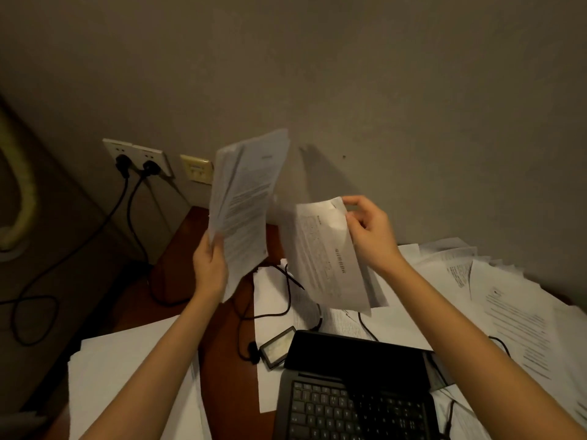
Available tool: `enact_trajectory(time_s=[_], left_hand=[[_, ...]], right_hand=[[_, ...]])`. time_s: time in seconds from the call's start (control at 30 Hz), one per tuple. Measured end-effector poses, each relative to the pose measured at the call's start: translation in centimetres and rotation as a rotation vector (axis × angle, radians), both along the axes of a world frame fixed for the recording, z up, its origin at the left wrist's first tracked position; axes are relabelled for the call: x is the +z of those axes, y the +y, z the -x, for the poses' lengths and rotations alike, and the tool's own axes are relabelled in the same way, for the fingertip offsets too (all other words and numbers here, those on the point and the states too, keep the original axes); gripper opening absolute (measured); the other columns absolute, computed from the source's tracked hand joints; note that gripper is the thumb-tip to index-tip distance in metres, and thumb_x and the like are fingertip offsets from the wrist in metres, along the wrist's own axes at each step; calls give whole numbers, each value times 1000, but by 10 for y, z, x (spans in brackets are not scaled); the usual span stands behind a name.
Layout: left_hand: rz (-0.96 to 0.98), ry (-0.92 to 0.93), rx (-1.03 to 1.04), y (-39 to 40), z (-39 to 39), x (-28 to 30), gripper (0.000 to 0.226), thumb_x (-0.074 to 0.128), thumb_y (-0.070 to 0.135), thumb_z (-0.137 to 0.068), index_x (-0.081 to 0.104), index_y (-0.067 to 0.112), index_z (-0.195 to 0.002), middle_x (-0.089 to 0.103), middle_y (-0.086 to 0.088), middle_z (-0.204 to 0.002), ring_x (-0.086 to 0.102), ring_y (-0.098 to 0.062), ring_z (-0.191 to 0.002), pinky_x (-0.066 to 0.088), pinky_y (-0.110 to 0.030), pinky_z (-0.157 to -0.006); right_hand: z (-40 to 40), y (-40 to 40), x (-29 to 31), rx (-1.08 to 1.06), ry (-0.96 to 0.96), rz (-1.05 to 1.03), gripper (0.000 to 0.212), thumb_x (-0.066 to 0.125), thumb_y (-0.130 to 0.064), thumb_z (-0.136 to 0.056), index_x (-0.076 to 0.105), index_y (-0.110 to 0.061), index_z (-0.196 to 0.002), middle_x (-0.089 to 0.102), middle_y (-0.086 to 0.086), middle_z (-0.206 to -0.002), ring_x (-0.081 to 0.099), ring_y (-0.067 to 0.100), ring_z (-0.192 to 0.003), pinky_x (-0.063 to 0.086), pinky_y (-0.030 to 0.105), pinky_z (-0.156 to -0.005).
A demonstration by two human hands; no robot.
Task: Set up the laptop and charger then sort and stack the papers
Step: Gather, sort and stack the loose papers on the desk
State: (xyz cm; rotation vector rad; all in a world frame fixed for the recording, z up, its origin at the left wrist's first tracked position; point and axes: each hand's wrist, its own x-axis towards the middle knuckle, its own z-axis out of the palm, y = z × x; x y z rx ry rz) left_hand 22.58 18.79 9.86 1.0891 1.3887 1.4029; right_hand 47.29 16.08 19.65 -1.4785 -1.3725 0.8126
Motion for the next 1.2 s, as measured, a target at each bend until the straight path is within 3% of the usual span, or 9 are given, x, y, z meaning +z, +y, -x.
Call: enact_trajectory(time_s=[0.1, 0.23, 0.33, 0.53, 0.7, 0.87, 1.0, 1.1, 1.2], left_hand=[[-67, 145, -15, 18, 13, 14, 31, 41, 15, -102, 54, 7, -129, 57, -2, -118, 52, -13, -110, 42, -10, -85], [-61, 370, -169, 43, 29, 34, 29, 41, 21, -102, 57, 13, -124, 59, 3, -109, 56, -15, -103, 43, -19, -81], [-98, 484, -409, 48, 26, 48, 22, 43, 20, -101, 59, 21, -116, 62, 11, -100, 58, -4, -91, 44, -12, -75], [-16, 149, -626, 21, 17, 48, 20, 45, 16, -100, 61, 22, -110, 67, 15, -92, 65, 0, -86, 50, -17, -72], [42, -6, -631, 6, 19, 39, 59, 58, 66, -77, 60, 10, -92, 66, 7, -79, 63, -9, -73, 50, -24, -66], [124, -30, -671, 0, 15, 39, 32, 73, 13, -79, 62, 13, -109, 73, 3, -100, 70, -21, -93, 57, -27, -70], [170, -40, -577, 2, 13, 36, 19, 64, 4, -86, 63, 11, -103, 75, 0, -92, 72, -21, -86, 60, -32, -71], [141, -104, -393, 4, 20, 28, 18, 65, 8, -85, 64, 11, -103, 74, -4, -95, 71, -25, -91, 59, -35, -76], [88, -144, -278, 5, 24, 24, 22, 65, 9, -85, 65, 12, -107, 73, -4, -101, 70, -20, -94, 58, -30, -77]], right_hand=[[-7, 4, 12, 129, -122, 13, 23, 53, -7, -94, 65, -27, -93, 67, -10, -77, 59, 4, -71, 45, 23, -69], [2, 12, 34, 368, -378, 84, 17, 55, -8, -93, 70, -15, -93, 67, -9, -85, 60, 4, -80, 46, 20, -75], [21, 24, 47, 398, -486, 6, 15, 57, -8, -92, 71, -7, -99, 66, -5, -91, 57, 2, -80, 40, 4, -73], [41, 47, 52, 195, -587, -133, 20, 55, -11, -93, 73, -14, -102, 71, -5, -105, 64, 14, -100, 41, 27, -97], [46, 53, 50, 139, -585, -85, 21, 54, -12, -94, 72, -12, -107, 71, 1, -108, 63, 18, -103, 47, 34, -94], [44, 62, 45, 58, -419, -131, 19, 57, -5, -91, 73, -8, -100, 71, -1, -96, 60, 4, -88, 40, 2, -78], [41, 62, 35, -110, -282, -245, 14, 58, -12, -91, 70, -15, -99, 65, -7, -93, 60, 7, -90, 48, 22, -83], [32, 49, 21, -336, -237, -260, 49, 67, -32, -84, 50, -21, -129, 47, -1, -128, 44, 13, -120, 37, 32, -103], [30, 33, 2, -360, 5, 111, 106, 82, -41, -66, 17, -27, -148, 24, -1, -151, 30, 18, -136, 31, 42, -110]])
